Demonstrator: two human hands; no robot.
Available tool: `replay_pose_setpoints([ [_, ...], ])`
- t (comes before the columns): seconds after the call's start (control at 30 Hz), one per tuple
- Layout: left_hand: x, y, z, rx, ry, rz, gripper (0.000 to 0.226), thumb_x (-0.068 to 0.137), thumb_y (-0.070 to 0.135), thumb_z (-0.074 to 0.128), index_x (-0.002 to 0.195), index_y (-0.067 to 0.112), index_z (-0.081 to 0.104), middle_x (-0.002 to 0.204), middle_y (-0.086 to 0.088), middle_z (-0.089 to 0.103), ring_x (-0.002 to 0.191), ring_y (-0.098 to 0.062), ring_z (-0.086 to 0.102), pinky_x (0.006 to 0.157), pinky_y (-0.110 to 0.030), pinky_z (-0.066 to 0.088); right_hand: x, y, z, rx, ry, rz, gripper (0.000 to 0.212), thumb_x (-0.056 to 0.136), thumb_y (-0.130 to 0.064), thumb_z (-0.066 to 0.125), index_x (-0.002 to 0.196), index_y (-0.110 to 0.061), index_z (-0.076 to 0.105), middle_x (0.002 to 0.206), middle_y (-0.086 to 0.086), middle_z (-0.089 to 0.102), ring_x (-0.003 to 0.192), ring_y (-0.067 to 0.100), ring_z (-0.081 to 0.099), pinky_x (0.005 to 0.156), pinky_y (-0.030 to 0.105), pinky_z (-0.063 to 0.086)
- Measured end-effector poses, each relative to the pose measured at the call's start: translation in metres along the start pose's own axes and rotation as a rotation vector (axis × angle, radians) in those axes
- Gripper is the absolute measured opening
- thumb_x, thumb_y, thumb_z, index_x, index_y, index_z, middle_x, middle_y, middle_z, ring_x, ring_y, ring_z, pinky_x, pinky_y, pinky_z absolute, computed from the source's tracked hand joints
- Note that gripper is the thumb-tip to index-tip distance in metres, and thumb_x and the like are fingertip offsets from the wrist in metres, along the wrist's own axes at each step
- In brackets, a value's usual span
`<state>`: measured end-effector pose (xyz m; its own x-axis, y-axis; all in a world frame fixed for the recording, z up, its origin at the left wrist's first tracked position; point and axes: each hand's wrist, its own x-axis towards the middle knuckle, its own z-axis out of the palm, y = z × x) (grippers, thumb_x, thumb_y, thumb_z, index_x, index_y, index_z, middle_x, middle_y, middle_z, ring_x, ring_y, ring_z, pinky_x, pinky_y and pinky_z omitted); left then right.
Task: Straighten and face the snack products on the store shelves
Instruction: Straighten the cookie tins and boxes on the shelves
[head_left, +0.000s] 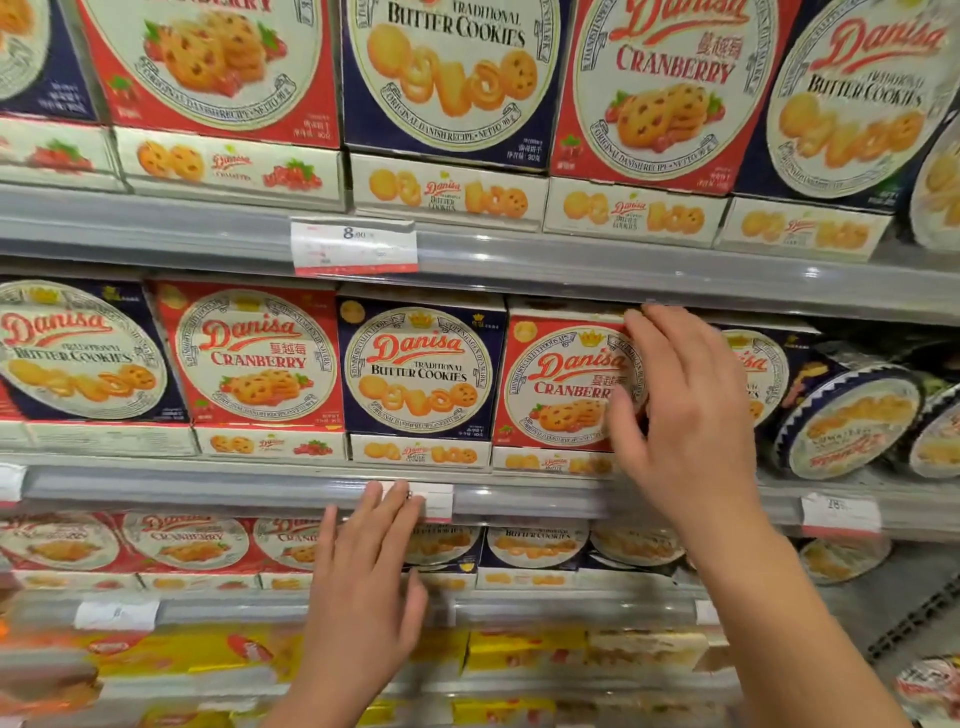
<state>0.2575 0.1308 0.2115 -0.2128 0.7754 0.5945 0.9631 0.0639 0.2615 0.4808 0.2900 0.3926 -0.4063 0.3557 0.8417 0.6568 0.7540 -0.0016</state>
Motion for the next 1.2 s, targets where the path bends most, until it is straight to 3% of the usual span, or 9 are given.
replay_pose_setpoints([
  [0.2,0.0,-0.004,0.004,0.013,0.018,0.019,0.065,0.089,0.031,0.046,0.152,0.016,0.044,0.162,-0.001,0.035,0.153,-0.027,0.027,0.119,-0.063,0.022,0.011,-0.005,0.006,-0.128,-0.16,0.023,0.058,0.095,-0.031,0.056,0.146,-0.005,0.047,0.144,0.017,0.052,0.136,0.035,0.044,0.116,0.058,0.033],
  [0.5,0.0,-0.002,0.011,0.017,0.054,0.008,0.066,0.088,0.03,0.047,0.152,0.017,0.044,0.161,-0.002,0.037,0.152,-0.029,0.028,0.12,-0.064,0.019,0.006,-0.011,-0.015,-0.086,-0.193,0.004,0.05,0.089,-0.035,0.069,0.13,-0.011,0.054,0.143,0.014,0.055,0.138,0.034,0.046,0.12,0.06,0.027],
  [0.7,-0.001,-0.004,0.012,0.041,0.053,0.013,0.068,0.087,0.028,0.048,0.154,0.019,0.041,0.161,-0.002,0.036,0.153,-0.029,0.026,0.12,-0.064,0.021,0.019,0.003,-0.04,-0.067,-0.197,-0.089,0.062,0.086,-0.031,0.072,0.14,-0.01,0.053,0.126,0.014,0.059,0.12,0.034,0.054,0.116,0.056,0.034],
  [0.83,0.001,0.004,0.012,0.033,0.095,-0.022,0.065,0.086,0.026,0.048,0.151,0.018,0.045,0.16,-0.002,0.038,0.153,-0.028,0.027,0.121,-0.062,0.019,0.013,0.006,-0.04,0.038,-0.212,-0.132,0.05,0.085,-0.027,0.073,0.13,-0.008,0.06,0.125,0.013,0.057,0.114,0.031,0.053,0.095,0.045,0.048],
  [1.07,-0.004,0.015,-0.001,0.003,0.0,-0.075,0.071,0.084,0.016,0.055,0.154,0.018,0.041,0.166,0.002,0.027,0.156,-0.025,0.018,0.121,-0.062,0.022,0.007,0.03,-0.025,0.323,-0.168,-0.214,0.048,0.088,-0.024,0.074,0.13,-0.006,0.059,0.124,0.01,0.062,0.113,0.028,0.057,0.094,0.041,0.05],
  [1.2,-0.009,0.027,-0.021,-0.104,-0.062,-0.151,0.066,0.091,0.026,0.05,0.156,0.029,0.036,0.165,0.011,0.026,0.155,-0.017,0.019,0.12,-0.058,0.029,0.003,0.034,-0.024,0.44,-0.103,-0.28,0.046,0.091,-0.026,0.07,0.129,-0.002,0.061,0.124,0.011,0.063,0.113,0.027,0.058,0.095,0.042,0.05],
])
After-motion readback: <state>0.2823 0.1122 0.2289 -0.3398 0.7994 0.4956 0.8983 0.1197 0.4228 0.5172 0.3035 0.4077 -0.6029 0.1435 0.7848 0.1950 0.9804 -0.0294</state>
